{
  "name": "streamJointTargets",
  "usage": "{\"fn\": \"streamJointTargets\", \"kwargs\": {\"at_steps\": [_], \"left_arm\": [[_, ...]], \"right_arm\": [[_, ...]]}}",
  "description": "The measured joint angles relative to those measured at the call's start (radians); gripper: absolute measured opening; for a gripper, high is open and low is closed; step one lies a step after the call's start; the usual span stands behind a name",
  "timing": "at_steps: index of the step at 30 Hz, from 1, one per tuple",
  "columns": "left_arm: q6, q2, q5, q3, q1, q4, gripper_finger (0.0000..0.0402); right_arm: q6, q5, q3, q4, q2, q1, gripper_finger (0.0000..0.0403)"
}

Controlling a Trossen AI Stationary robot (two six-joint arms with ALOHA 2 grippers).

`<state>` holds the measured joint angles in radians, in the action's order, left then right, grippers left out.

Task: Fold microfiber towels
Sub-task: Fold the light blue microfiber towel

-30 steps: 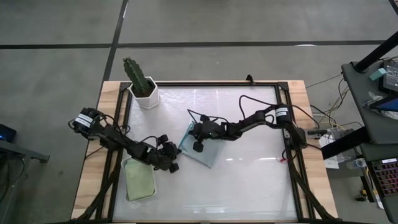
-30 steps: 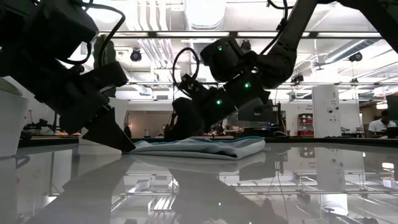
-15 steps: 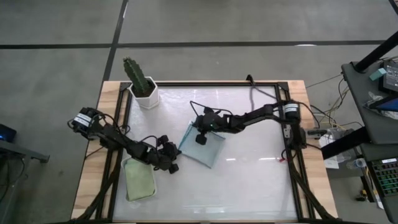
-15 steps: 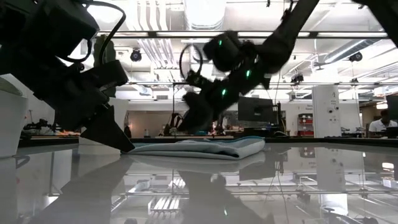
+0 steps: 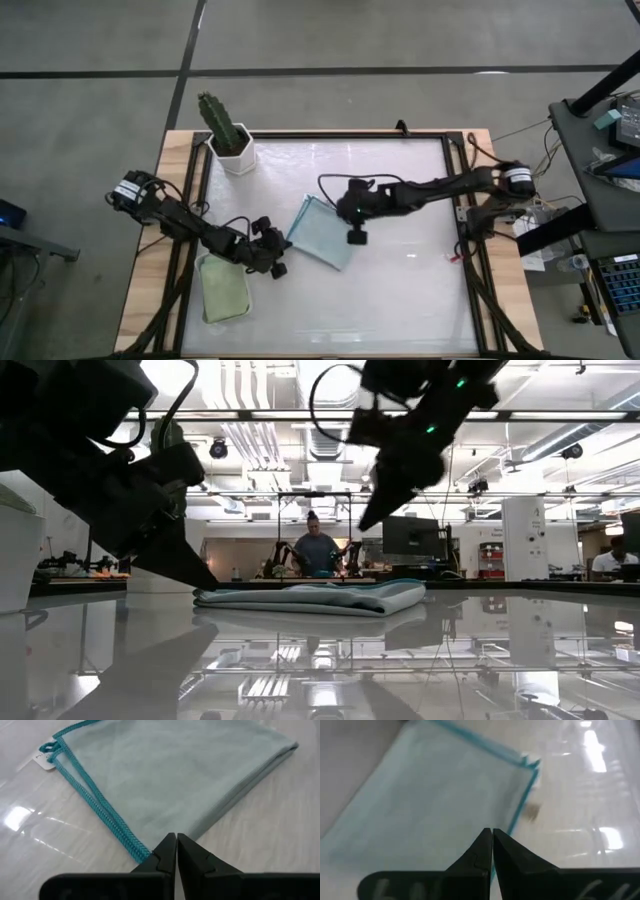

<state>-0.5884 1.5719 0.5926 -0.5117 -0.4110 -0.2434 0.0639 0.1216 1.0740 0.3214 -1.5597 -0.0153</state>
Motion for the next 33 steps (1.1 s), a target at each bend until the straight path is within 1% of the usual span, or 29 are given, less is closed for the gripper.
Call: {"fn": "streamJointTargets", "kwargs": {"at_steps": [3,6,9,14,17,19,21,24,27,31,33], "left_arm": [[0.0,0.0,0.0,0.0,0.0,0.0,0.0],[0.0,-0.001,0.001,0.0,0.0,0.0,0.0],[0.001,-0.001,0.002,-0.005,0.0,-0.001,0.0],[0.034,-0.001,0.005,-0.017,0.0,-0.002,0.0],[0.059,-0.002,0.007,-0.025,0.001,-0.002,0.0],[0.083,-0.002,0.016,-0.029,0.001,-0.002,0.0],[0.106,-0.002,0.027,-0.032,0.002,-0.002,0.0],[0.141,-0.004,0.056,-0.039,0.006,-0.002,0.0],[0.179,-0.004,0.089,-0.042,0.011,-0.001,0.0],[0.228,-0.005,0.143,-0.043,0.026,-0.001,0.0],[0.257,-0.005,0.187,-0.04,0.035,0.0,0.0]], "right_arm": [[0.031,-0.023,0.0,0.101,0.025,0.035,0.0013],[0.046,-0.024,0.0,0.166,0.028,0.073,0.003],[0.132,-0.024,0.0,0.209,0.013,0.115,0.0062],[0.297,-0.024,-0.001,0.201,-0.033,0.177,0.0127],[0.34,-0.016,-0.001,0.189,-0.061,0.194,0.0159],[0.355,-0.016,-0.001,0.18,-0.085,0.195,0.0173],[0.356,-0.016,-0.001,0.173,-0.113,0.194,0.018],[0.377,-0.008,-0.001,0.159,-0.15,0.191,0.0181],[0.389,0.025,-0.001,0.141,-0.163,0.192,0.0172],[0.422,0.033,-0.001,0.111,-0.165,0.192,0.0159],[0.444,0.036,-0.001,0.1,-0.165,0.191,0.0153]]}}
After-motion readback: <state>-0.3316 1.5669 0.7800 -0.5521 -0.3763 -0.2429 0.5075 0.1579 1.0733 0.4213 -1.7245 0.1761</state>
